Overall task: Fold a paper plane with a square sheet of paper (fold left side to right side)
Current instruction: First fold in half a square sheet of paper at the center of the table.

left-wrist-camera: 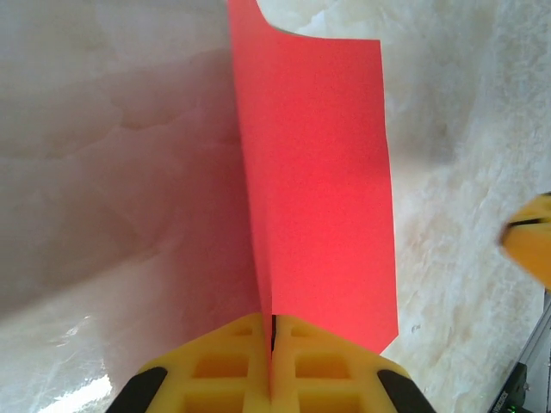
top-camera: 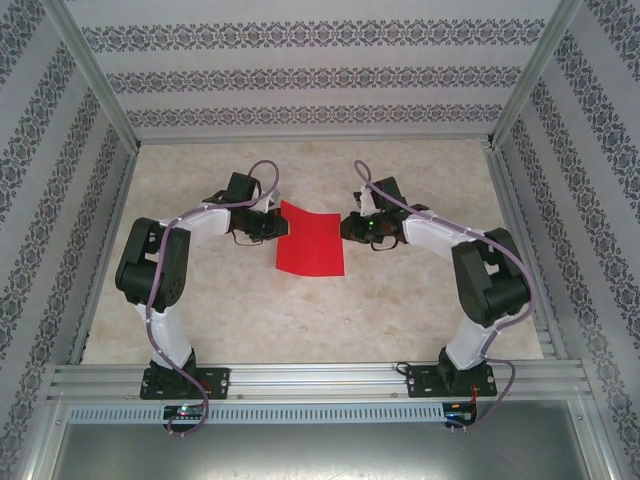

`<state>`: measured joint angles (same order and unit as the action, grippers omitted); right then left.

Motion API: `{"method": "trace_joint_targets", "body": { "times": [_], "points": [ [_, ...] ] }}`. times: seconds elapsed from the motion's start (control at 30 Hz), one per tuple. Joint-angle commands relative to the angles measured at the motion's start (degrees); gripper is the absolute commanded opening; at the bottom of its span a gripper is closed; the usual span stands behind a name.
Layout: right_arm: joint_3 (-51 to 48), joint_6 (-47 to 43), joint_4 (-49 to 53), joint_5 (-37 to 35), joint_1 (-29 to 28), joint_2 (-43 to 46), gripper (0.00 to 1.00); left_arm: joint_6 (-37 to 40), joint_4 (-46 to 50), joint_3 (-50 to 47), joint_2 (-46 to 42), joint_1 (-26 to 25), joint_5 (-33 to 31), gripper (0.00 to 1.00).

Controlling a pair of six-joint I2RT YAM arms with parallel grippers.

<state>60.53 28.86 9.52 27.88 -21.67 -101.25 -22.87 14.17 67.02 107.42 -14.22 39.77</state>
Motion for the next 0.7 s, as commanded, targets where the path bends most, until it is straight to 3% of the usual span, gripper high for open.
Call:
{"method": "trace_joint_targets", "body": {
  "times": [0.0, 0.13, 0.4, 0.67],
  "points": [
    [2.22, 2.76, -3.19, 0.24, -0.47, -4.25, 0.12, 2.29, 3.11, 2.24, 0.32, 0.64, -0.06, 0.00],
    [4.87, 1.94, -0.60, 0.41, -1.24, -8.76, 0.10, 2.01, 4.08, 2.93, 0.47, 0.67, 0.89, 0.04],
    [5.91, 0.02, 4.70, -3.66, -2.14, -12.17, 0.10, -5.28, -1.13, 2.44, -0.05, 0.40, 8.88, 0.42],
    [5.41, -0.88, 5.45, -4.35, -2.32, -13.23, 0.11, -13.22, -10.00, 3.20, 1.25, -2.71, 14.36, 0.61]
  ]
}}
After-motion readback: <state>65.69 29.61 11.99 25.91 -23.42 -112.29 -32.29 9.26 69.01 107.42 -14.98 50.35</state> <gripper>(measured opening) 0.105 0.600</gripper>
